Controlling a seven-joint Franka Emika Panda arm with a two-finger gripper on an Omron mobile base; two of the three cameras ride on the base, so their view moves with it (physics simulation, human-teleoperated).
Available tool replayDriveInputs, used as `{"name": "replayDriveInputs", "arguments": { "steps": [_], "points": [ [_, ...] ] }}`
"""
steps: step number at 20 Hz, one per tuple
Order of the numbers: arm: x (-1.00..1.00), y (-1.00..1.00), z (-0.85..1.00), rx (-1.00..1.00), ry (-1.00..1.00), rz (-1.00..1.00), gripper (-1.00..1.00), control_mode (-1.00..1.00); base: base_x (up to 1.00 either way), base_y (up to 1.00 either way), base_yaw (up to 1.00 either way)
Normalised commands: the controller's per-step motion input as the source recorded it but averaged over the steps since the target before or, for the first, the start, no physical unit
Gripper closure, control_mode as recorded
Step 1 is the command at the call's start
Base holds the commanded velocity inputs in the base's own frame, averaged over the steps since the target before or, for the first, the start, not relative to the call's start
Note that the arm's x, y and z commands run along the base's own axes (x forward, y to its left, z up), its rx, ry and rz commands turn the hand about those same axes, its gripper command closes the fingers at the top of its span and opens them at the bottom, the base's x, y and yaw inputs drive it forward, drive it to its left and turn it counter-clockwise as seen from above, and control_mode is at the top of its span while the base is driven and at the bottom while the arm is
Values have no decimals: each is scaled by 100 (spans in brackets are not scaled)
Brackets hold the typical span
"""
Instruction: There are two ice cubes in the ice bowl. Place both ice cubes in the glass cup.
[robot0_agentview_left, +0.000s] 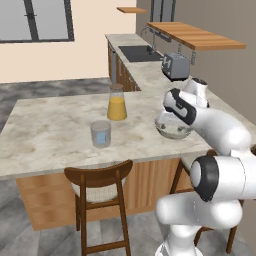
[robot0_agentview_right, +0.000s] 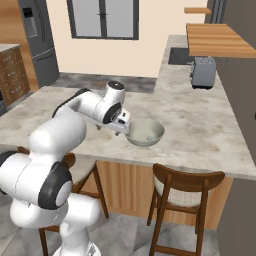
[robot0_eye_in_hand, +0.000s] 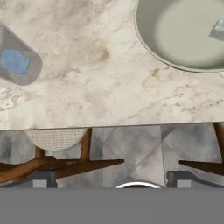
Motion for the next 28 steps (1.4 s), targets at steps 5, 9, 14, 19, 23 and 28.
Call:
{"name": "replayDriveInputs", "arguments": {
  "steps": [5, 9, 14, 19, 23, 28],
  "points": [
    [9, 10, -6, -18, 11, -2, -100, -100, 0, 0, 0],
    [1, -39, -2, -20, -1, -16, -100, -100, 0, 0, 0],
    [7, -77, 0, -5, -12, -11, -100, -100, 0, 0, 0],
    [57, -57, 7, 1, -1, 0, -100, -100, 0, 0, 0],
    [62, -60, 0, 0, 1, 0, -100, -100, 0, 0, 0],
    [64, -35, 0, 0, 6, -3, -100, -100, 0, 0, 0]
  ]
}}
